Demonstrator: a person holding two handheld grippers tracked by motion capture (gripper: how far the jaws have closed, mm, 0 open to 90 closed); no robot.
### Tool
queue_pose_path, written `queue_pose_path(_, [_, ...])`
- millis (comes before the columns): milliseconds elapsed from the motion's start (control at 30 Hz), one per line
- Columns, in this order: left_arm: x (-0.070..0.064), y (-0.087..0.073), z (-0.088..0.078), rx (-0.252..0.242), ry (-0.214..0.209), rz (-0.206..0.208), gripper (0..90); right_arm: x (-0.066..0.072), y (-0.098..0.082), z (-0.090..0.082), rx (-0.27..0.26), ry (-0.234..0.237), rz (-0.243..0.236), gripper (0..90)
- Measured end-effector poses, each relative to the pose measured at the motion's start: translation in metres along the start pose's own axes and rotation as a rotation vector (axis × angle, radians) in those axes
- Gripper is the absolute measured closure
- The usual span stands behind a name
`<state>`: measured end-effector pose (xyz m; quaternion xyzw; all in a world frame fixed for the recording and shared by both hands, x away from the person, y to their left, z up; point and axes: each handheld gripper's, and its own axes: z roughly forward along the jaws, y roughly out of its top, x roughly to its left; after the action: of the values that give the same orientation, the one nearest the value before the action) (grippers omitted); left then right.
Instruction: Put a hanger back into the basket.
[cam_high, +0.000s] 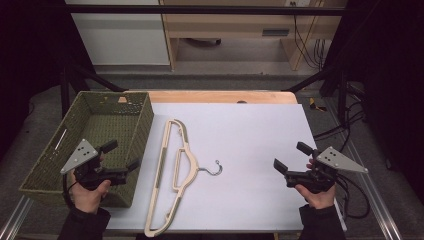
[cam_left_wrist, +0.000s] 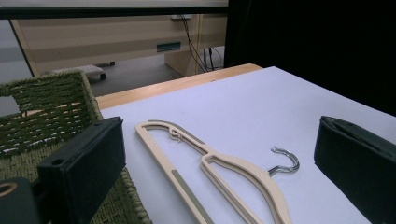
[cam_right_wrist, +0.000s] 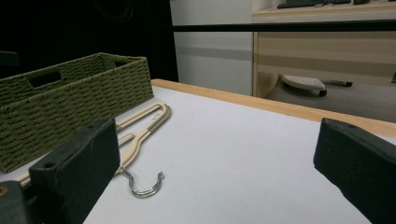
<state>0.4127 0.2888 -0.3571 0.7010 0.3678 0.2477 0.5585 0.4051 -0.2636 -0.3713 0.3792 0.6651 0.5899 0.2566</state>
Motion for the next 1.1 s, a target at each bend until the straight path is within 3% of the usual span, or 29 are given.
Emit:
queue_pose_path(267, [-0.005, 0.001, 0.002, 0.009, 0.004, 0.010, 2.5, 0.000, -0.001, 0.001, 0.016, 0.008, 0.008, 1.4])
queue_pose_path(600, [-0.029, -0.001, 0.024, 0.078, -0.055, 0.029, 4.3, 0.006, -0.002, 0.006, 0.039, 0.021, -0.009, 1.4])
queue_pose_path(733, [-0.041, -0.004, 0.037, 0.132, -0.083, 0.047, 6.2, 0.006, -0.002, 0.006, 0.042, 0.019, -0.008, 1.8])
queue_pose_path(833, [-0.050, -0.009, 0.048, 0.176, -0.080, 0.062, 11.3, 0.006, -0.001, 0.005, 0.043, 0.019, -0.004, 2.1])
queue_pose_path(1100, [-0.066, -0.027, 0.077, 0.322, -0.126, 0.074, 18.1, 0.007, -0.002, 0.006, 0.056, 0.027, -0.013, 2.7])
